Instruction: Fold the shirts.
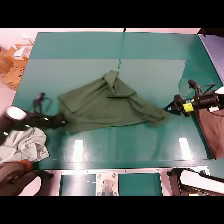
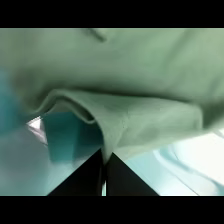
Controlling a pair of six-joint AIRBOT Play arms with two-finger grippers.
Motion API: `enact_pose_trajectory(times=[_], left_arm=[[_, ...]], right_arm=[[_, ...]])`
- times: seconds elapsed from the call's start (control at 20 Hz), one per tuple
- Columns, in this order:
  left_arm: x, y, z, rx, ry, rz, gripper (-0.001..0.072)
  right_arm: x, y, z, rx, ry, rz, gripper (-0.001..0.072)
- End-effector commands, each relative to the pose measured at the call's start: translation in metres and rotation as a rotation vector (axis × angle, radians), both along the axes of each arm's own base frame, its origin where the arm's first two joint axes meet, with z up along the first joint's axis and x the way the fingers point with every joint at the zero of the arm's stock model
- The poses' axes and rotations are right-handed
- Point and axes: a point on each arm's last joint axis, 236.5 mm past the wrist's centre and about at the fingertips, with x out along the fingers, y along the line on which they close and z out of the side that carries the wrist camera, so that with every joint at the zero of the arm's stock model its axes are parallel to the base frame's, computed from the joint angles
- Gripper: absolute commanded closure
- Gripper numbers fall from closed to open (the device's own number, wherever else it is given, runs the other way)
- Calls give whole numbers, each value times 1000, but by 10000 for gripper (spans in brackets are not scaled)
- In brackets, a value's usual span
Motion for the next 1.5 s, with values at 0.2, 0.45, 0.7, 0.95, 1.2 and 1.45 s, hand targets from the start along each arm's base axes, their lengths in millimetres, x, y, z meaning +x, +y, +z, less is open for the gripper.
enact_pose_trajectory(times=[0.2,0.45,0.7,0.95,1.2,1.45], left_arm=[[13,77,-3,82,21,23,688],[19,66,-4,23,12,12,687],[15,63,-5,14,29,-1,687],[13,62,-5,9,35,-5,687],[7,57,-4,-8,57,-21,687],[5,57,-4,-11,62,-25,687]], right_arm=[[-79,38,-20,18,85,-139,599],[-79,37,-20,3,34,-70,447],[-94,18,-33,-110,53,39,167],[-117,45,-59,-28,162,49,189],[-104,76,-75,-6,127,72,489],[-88,74,-73,-27,58,80,699]])
